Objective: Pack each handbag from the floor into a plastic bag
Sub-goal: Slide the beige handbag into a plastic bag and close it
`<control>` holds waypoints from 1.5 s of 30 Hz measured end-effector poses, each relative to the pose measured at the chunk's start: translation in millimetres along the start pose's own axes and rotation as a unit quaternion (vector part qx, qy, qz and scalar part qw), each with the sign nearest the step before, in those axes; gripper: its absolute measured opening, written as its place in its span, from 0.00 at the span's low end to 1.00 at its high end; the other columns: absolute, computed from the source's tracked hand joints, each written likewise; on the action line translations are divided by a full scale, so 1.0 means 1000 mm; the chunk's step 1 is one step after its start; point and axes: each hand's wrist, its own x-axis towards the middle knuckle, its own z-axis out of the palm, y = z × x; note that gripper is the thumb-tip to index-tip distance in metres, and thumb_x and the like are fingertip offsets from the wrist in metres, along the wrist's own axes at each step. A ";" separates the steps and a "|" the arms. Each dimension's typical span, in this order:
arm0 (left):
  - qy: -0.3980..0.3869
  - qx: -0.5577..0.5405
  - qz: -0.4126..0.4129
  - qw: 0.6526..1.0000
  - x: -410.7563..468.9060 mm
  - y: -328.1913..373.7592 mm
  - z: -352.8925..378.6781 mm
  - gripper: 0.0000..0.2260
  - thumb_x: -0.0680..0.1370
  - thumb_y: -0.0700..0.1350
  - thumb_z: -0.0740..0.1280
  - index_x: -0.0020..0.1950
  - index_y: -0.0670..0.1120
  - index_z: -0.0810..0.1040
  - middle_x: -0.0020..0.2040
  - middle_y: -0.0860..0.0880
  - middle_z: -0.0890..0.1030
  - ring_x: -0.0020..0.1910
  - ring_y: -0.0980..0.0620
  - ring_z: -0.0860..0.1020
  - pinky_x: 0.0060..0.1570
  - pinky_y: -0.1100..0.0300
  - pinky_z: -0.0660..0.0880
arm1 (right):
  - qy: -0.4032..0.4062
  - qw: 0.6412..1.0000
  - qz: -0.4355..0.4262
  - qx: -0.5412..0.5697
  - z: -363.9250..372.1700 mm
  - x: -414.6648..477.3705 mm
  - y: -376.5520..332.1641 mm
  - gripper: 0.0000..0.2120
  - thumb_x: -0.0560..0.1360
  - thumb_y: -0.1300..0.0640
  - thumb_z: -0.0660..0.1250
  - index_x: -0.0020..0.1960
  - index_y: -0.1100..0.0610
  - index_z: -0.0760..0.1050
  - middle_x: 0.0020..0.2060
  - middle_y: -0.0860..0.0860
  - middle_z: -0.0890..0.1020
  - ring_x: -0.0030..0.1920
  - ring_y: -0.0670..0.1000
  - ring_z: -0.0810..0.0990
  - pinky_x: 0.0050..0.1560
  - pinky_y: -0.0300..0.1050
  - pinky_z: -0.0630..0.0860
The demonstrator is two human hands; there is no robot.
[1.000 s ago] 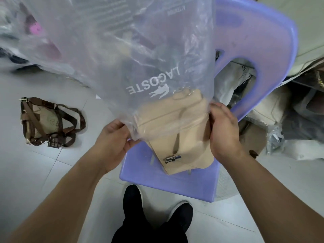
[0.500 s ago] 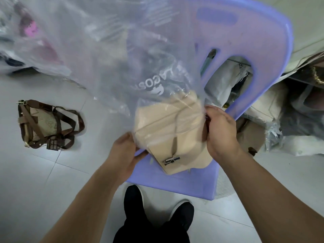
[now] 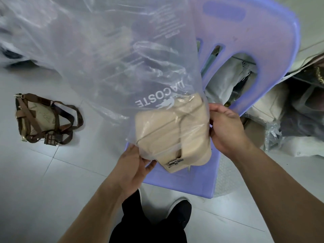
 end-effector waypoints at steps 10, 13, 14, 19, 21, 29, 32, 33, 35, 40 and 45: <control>-0.039 0.026 0.076 0.996 -0.011 0.005 0.011 0.09 0.83 0.39 0.58 0.56 0.51 0.74 0.53 0.55 0.85 0.49 0.56 0.83 0.57 0.54 0.78 | 0.020 0.993 -0.064 -0.095 0.018 0.006 -0.005 0.18 0.83 0.63 0.56 0.41 0.52 0.79 0.28 0.49 0.76 0.24 0.45 0.70 0.24 0.35 0.66; -0.066 -0.023 0.049 0.996 -0.009 0.006 0.002 0.12 0.84 0.46 0.55 0.60 0.49 0.78 0.54 0.52 0.84 0.51 0.52 0.80 0.59 0.56 0.73 | 0.021 0.997 -0.065 -0.043 0.019 0.009 -0.002 0.16 0.81 0.66 0.60 0.44 0.52 0.82 0.29 0.44 0.81 0.29 0.43 0.76 0.30 0.36 0.73; -0.066 -0.015 0.045 0.997 -0.008 0.005 0.001 0.12 0.84 0.46 0.55 0.58 0.48 0.78 0.50 0.51 0.83 0.47 0.52 0.78 0.56 0.57 0.73 | 0.026 0.998 -0.059 -0.017 0.018 0.010 -0.001 0.16 0.80 0.68 0.61 0.44 0.52 0.82 0.32 0.45 0.83 0.32 0.44 0.78 0.35 0.39 0.76; -0.049 0.091 0.025 0.994 -0.013 0.001 0.001 0.12 0.85 0.47 0.53 0.54 0.45 0.75 0.36 0.48 0.80 0.32 0.51 0.76 0.43 0.55 0.73 | 0.030 0.998 -0.001 0.061 0.006 0.016 0.006 0.24 0.75 0.74 0.57 0.35 0.52 0.84 0.37 0.52 0.84 0.40 0.53 0.80 0.47 0.49 0.78; -0.011 0.163 0.043 0.986 -0.014 -0.002 -0.002 0.10 0.85 0.43 0.55 0.54 0.47 0.77 0.37 0.46 0.82 0.35 0.48 0.80 0.45 0.52 0.76 | 0.024 0.999 -0.001 0.036 0.002 0.017 0.007 0.27 0.74 0.75 0.55 0.33 0.52 0.83 0.32 0.50 0.83 0.32 0.50 0.78 0.38 0.44 0.76; 0.017 0.164 0.070 0.984 -0.014 -0.006 0.000 0.12 0.84 0.34 0.55 0.64 0.43 0.73 0.56 0.47 0.77 0.48 0.54 0.78 0.48 0.57 0.78 | -0.057 0.989 -0.067 -0.120 0.003 0.015 0.009 0.28 0.75 0.75 0.57 0.32 0.51 0.84 0.28 0.46 0.82 0.29 0.45 0.76 0.31 0.37 0.73; 0.040 0.059 0.168 0.983 -0.015 0.001 0.005 0.14 0.85 0.43 0.54 0.65 0.43 0.75 0.52 0.54 0.83 0.51 0.57 0.81 0.49 0.59 0.77 | -0.024 0.993 -0.042 -0.107 -0.005 0.019 0.019 0.23 0.77 0.73 0.60 0.39 0.53 0.86 0.38 0.54 0.86 0.41 0.55 0.82 0.45 0.53 0.81; 0.023 0.046 0.188 0.981 -0.017 0.004 0.008 0.14 0.84 0.44 0.54 0.62 0.44 0.76 0.51 0.54 0.84 0.54 0.55 0.80 0.52 0.58 0.77 | -0.011 0.996 -0.019 -0.084 -0.007 0.019 0.023 0.22 0.78 0.72 0.59 0.40 0.54 0.86 0.38 0.55 0.87 0.41 0.56 0.82 0.45 0.53 0.82; -0.024 0.025 0.184 0.982 -0.020 0.010 0.013 0.14 0.83 0.44 0.52 0.57 0.47 0.78 0.52 0.52 0.85 0.57 0.49 0.79 0.56 0.53 0.76 | -0.002 0.998 0.004 -0.061 -0.012 0.017 0.031 0.23 0.79 0.72 0.58 0.40 0.54 0.86 0.34 0.54 0.86 0.37 0.56 0.81 0.38 0.47 0.80; -0.086 0.006 0.128 0.988 -0.017 0.018 0.003 0.26 0.82 0.64 0.49 0.70 0.53 0.75 0.66 0.51 0.80 0.69 0.51 0.75 0.69 0.46 0.69 | 0.001 0.995 0.000 -0.101 -0.014 0.018 0.030 0.26 0.80 0.70 0.58 0.36 0.50 0.87 0.35 0.56 0.83 0.36 0.56 0.76 0.41 0.52 0.72; -0.086 0.259 0.217 0.937 -0.013 -0.001 0.008 0.27 0.73 0.56 0.74 0.69 0.54 0.72 0.62 0.60 0.81 0.63 0.63 0.77 0.63 0.63 0.75 | 0.001 0.989 0.003 -0.148 -0.013 0.023 0.026 0.16 0.80 0.67 0.60 0.47 0.57 0.86 0.42 0.61 0.87 0.41 0.56 0.81 0.45 0.52 0.78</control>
